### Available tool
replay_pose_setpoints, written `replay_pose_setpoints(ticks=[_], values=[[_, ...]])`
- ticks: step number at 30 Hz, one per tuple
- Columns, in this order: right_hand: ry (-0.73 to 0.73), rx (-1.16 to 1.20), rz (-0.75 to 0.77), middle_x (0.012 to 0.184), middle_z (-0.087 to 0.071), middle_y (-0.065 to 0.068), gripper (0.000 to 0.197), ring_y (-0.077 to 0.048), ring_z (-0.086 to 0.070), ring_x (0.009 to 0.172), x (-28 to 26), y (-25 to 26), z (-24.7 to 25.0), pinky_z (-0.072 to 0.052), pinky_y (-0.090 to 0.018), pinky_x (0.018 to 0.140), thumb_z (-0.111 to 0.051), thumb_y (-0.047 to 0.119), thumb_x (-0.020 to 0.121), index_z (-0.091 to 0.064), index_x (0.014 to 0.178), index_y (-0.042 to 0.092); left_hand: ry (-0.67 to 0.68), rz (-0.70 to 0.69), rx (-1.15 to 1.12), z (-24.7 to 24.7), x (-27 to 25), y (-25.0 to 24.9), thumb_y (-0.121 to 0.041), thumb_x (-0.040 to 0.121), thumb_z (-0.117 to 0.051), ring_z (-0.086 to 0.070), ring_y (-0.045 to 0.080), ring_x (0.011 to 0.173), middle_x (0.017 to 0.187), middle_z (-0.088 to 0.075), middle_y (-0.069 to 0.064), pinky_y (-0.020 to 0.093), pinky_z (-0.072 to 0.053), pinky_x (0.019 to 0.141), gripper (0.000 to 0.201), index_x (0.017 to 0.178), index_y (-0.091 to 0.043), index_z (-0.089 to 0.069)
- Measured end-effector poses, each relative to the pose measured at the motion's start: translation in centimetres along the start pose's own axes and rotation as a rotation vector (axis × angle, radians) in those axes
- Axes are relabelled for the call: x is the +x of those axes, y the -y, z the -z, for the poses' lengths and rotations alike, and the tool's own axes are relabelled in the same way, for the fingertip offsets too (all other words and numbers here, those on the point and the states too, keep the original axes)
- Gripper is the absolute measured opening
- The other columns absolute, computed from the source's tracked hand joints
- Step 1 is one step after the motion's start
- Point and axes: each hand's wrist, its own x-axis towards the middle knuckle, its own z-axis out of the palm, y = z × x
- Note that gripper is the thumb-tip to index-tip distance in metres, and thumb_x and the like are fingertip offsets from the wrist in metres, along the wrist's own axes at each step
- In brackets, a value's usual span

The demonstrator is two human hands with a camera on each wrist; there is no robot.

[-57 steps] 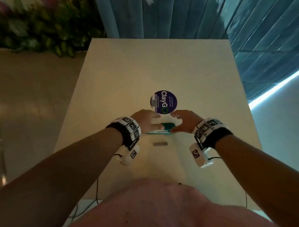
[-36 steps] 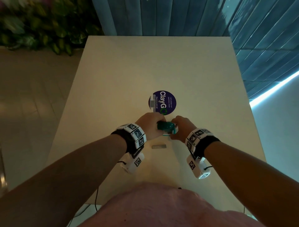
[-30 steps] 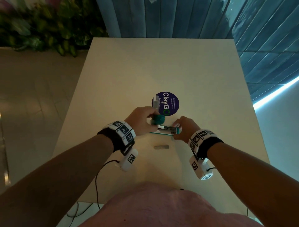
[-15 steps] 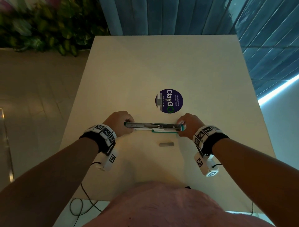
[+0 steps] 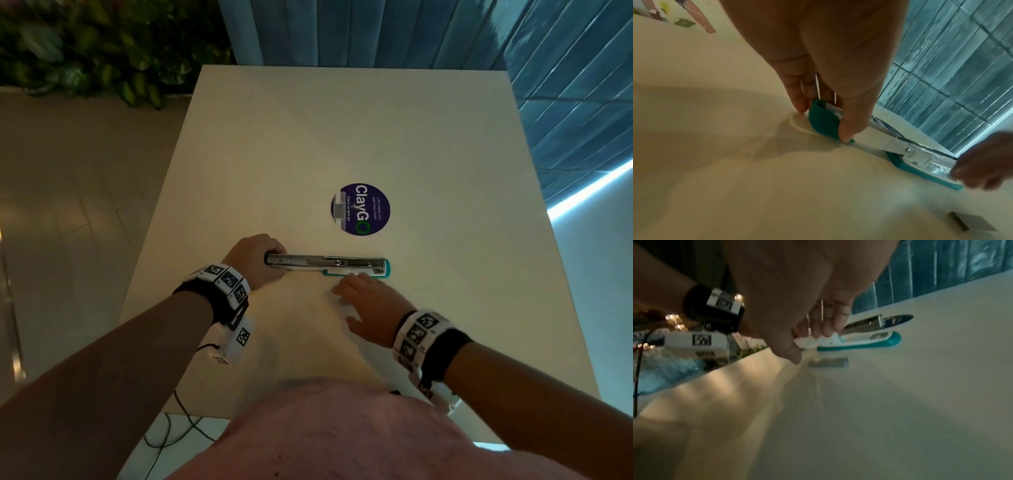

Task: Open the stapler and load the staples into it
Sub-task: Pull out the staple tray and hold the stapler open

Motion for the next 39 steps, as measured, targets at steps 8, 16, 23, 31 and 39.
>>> replay_pose_setpoints(ticks=[8, 16, 23, 31, 39], values=[[0.077, 0.046, -0.067, 0.118, -0.052, -0.013, 0.026, -0.028, -0.045, 0.107, -0.1, -0.4, -1.0, -0.044, -0.043, 0.094, -0.041, 0.014, 0.093, -0.054, 0.116, 0.009, -0.038, 0.016, -0.017, -0.5, -0.4, 0.0, -0.019, 0.069, -0.073, -0.056, 0.021, 0.075, 0.084, -0.061, 0.003, 0.029, -0.040, 0.068, 0.020, 0.088, -0.019, -0.066], [-0.189, 0.087, -0.054, 0.106, -0.059, -0.010, 0.024, -0.024, -0.048, 0.099, 1.8, -1.1, 4.7, -0.044, -0.038, 0.092, -0.042, 0.016, 0.094, -0.061, 0.108, 0.011, -0.040, 0.018, -0.026, -0.6, -0.5, 0.1, -0.016, 0.070, -0.072, -0.058, 0.023, 0.075, 0.086, -0.063, 0.006, 0.030, -0.042, 0.067, 0.020, 0.089, -0.018, -0.067], [-0.059, 0.036, -0.163, 0.106, -0.059, -0.009, 0.027, -0.023, -0.049, 0.101, 3.1, -2.4, 5.1, -0.041, -0.029, 0.084, -0.040, 0.018, 0.094, -0.061, 0.111, 0.013, -0.037, 0.008, -0.019, -0.5, -0.5, 0.0, -0.016, 0.070, -0.071, -0.059, 0.024, 0.077, 0.087, -0.064, 0.007, 0.031, -0.045, 0.067, 0.020, 0.090, -0.018, -0.067], [-0.041, 0.032, -0.175, 0.107, -0.059, -0.009, 0.028, -0.021, -0.049, 0.101, 3.3, -2.5, 4.7, -0.043, -0.030, 0.086, -0.038, 0.018, 0.095, -0.059, 0.113, 0.014, -0.031, 0.017, -0.027, -0.6, -0.4, 0.2, -0.018, 0.070, -0.070, -0.057, 0.022, 0.076, 0.087, -0.064, 0.005, 0.030, -0.041, 0.067, 0.021, 0.090, -0.021, -0.066], [-0.045, 0.000, -0.178, 0.105, -0.059, -0.010, 0.030, -0.023, -0.050, 0.100, 3.0, -2.3, 4.4, -0.047, -0.036, 0.086, -0.035, 0.022, 0.096, -0.060, 0.112, 0.013, -0.034, 0.006, -0.035, -0.6, -0.4, 0.3, -0.017, 0.070, -0.071, -0.057, 0.020, 0.076, 0.087, -0.064, 0.004, 0.029, -0.042, 0.067, 0.020, 0.089, -0.021, -0.066]])
